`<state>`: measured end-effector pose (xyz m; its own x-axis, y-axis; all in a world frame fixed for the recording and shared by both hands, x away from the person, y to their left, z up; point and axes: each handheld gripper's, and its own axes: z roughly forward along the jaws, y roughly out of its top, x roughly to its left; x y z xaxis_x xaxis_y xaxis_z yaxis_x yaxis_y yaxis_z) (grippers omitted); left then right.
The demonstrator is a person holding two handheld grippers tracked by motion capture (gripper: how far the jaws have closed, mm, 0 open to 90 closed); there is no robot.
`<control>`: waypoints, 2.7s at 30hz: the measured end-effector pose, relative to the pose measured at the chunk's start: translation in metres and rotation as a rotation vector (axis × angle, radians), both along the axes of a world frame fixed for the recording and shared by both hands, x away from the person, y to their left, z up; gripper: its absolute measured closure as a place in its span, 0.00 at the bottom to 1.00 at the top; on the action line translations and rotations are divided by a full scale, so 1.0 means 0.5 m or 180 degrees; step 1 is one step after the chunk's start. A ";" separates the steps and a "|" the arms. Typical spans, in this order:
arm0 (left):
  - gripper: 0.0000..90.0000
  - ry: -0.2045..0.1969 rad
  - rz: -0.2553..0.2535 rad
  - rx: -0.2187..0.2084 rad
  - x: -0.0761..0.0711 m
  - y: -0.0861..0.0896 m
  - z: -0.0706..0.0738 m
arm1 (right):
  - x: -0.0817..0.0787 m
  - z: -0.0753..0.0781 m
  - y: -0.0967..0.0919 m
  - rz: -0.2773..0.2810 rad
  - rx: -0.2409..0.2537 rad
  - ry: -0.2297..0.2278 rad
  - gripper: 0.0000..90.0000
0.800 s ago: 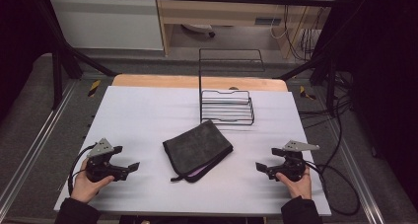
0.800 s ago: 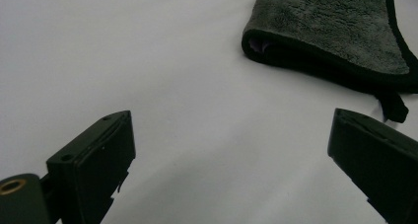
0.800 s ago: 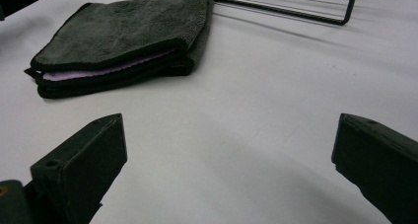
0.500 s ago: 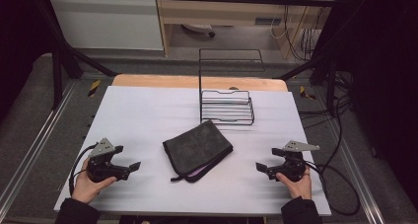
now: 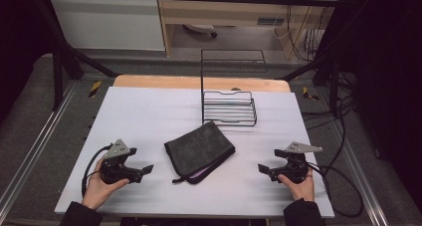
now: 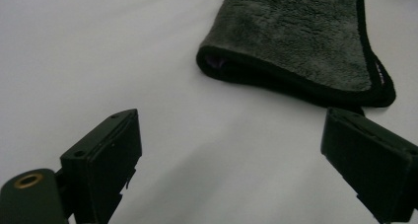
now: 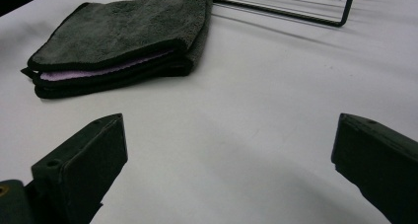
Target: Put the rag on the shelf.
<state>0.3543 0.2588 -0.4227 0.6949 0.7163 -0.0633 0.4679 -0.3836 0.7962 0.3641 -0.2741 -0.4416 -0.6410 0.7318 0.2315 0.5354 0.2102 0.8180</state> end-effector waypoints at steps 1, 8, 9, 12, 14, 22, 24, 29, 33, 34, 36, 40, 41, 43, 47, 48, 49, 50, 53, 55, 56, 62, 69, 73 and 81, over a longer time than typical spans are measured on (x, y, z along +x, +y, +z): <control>0.11 0.0000 -0.0039 0.0012 -0.004 -0.014 0.005 | 0.000 0.000 0.000 -0.0002 -0.0001 -0.0004 0.01; 0.18 -0.0013 -0.0183 0.0101 -0.016 -0.070 0.017 | 0.001 0.000 0.001 0.0003 -0.0023 -0.0010 0.01; 0.19 -0.0006 -0.0237 0.0152 -0.020 -0.089 0.019 | 0.000 0.000 0.001 -0.0001 -0.0020 -0.0001 0.02; 0.23 -0.0005 -0.0297 0.0173 -0.024 -0.113 0.022 | 0.000 0.000 0.002 -0.0007 -0.0014 -0.0001 0.02; 0.25 0.0014 -0.0321 0.0188 -0.026 -0.128 0.025 | 0.000 0.000 0.002 -0.0004 -0.0025 -0.0010 0.02; 0.43 0.0155 -0.0422 0.0180 -0.026 -0.184 0.026 | 0.000 0.000 0.002 0.0000 -0.0023 -0.0012 0.02; 0.48 0.0186 -0.0474 0.0194 -0.027 -0.200 0.023 | 0.000 0.000 0.002 0.0000 -0.0021 -0.0005 0.02; 0.62 0.0296 -0.0579 0.0310 -0.027 -0.232 0.007 | -0.001 0.000 0.002 0.0005 -0.0022 0.0007 0.02; 0.70 0.0362 -0.0640 0.0376 -0.023 -0.242 -0.004 | -0.001 -0.001 0.003 0.0007 -0.0024 0.0003 0.02; 0.72 0.0375 -0.0631 0.0381 -0.022 -0.244 -0.007 | -0.001 -0.001 0.003 0.0009 -0.0029 0.0008 0.02; 0.77 0.0378 -0.0630 0.0429 -0.020 -0.245 -0.012 | -0.001 -0.001 0.003 0.0013 -0.0035 0.0004 0.02; 0.83 0.0447 -0.0608 0.0369 -0.013 -0.241 -0.019 | -0.001 -0.001 0.003 0.0015 -0.0032 0.0005 0.02; 0.87 0.0460 -0.0610 0.0352 -0.012 -0.240 -0.020 | -0.001 -0.001 0.003 0.0012 -0.0036 0.0005 0.02; 0.90 0.0460 -0.0614 0.0359 -0.011 -0.241 -0.020 | -0.001 -0.002 0.003 0.0010 -0.0031 0.0008 0.02; 0.94 0.0477 -0.0604 0.0308 -0.009 -0.241 -0.017 | -0.001 -0.002 0.004 0.0011 -0.0035 0.0013 0.02; 0.95 0.0497 -0.0629 0.0184 -0.008 -0.238 -0.010 | -0.001 -0.002 0.004 0.0009 -0.0036 0.0016 0.02; 0.95 0.0497 -0.0629 0.0184 -0.008 -0.238 -0.010 | -0.001 -0.002 0.004 0.0010 -0.0033 0.0014 0.02; 0.95 0.0503 -0.0638 0.0112 -0.008 -0.237 -0.005 | -0.001 -0.002 0.004 0.0013 -0.0031 0.0014 0.02; 0.95 0.0511 -0.0729 0.0024 -0.012 -0.252 0.004 | 0.000 -0.002 0.004 0.0018 -0.0039 0.0011 0.02; 0.95 0.0526 -0.0787 0.0077 -0.015 -0.265 -0.002 | 0.000 -0.002 0.004 0.0015 -0.0037 0.0014 0.02; 0.95 0.0516 -0.0803 0.0118 -0.017 -0.270 -0.006 | -0.001 -0.002 0.004 0.0013 -0.0033 0.0017 0.02; 0.88 0.0484 -0.0744 0.0294 -0.017 -0.271 -0.017 | -0.001 -0.002 0.004 0.0025 -0.0037 0.0022 0.02; 0.63 0.0407 -0.0700 0.0495 -0.037 -0.255 -0.009 | -0.001 -0.002 0.004 0.0027 -0.0037 0.0022 0.02; 0.66 0.0428 -0.0633 0.0462 -0.043 -0.235 -0.006 | -0.002 -0.002 0.004 0.0025 -0.0027 0.0021 0.02; 0.79 0.0616 -0.0566 0.0392 -0.034 -0.217 -0.022 | -0.001 -0.003 0.005 0.0030 -0.0028 0.0023 0.02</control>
<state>0.3375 0.1502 -0.4336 0.7937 0.5949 -0.1271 0.5234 -0.5614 0.6410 0.3638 -0.2717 -0.4429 -0.6462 0.7278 0.2298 0.5393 0.2223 0.8122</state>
